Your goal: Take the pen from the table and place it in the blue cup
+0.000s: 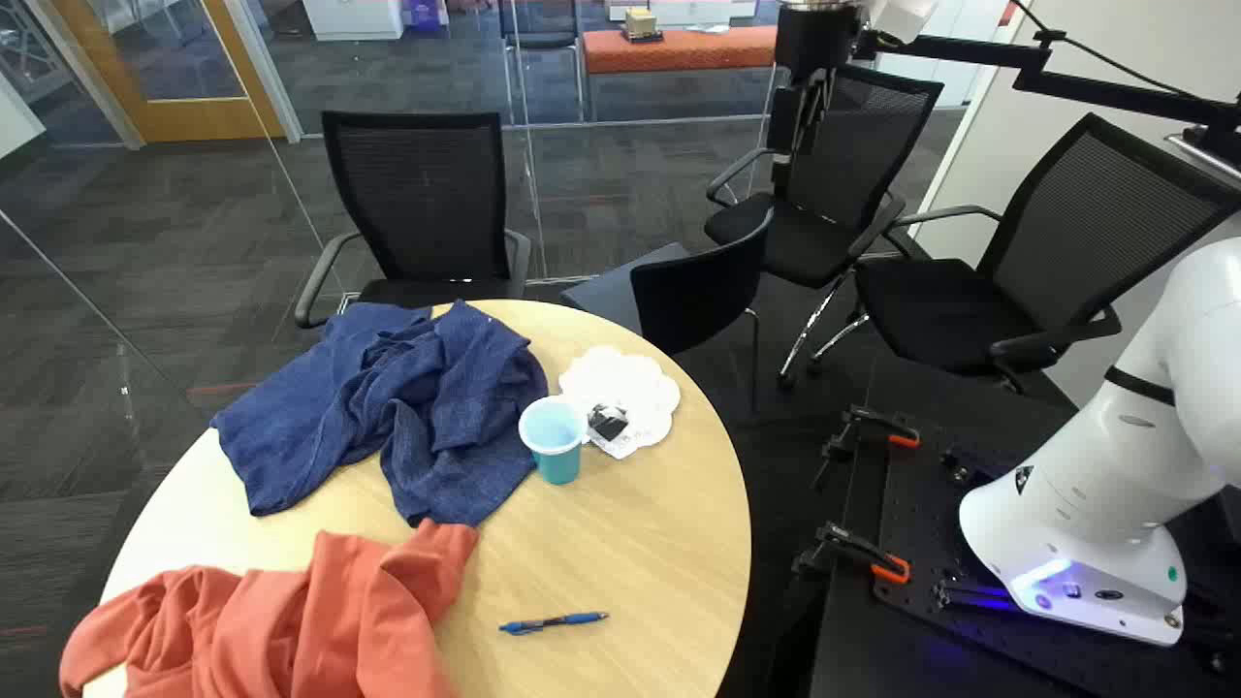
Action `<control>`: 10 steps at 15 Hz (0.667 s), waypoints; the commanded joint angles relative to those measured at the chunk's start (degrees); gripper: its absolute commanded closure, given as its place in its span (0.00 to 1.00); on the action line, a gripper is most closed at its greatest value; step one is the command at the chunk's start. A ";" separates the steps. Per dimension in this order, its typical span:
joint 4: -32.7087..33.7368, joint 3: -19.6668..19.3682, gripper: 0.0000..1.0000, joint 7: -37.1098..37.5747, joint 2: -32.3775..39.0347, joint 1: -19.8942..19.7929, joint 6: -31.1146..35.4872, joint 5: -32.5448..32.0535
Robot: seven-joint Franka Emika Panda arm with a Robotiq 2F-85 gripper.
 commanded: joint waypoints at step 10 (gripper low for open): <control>-0.41 1.15 0.00 -0.52 0.19 0.04 1.38 0.30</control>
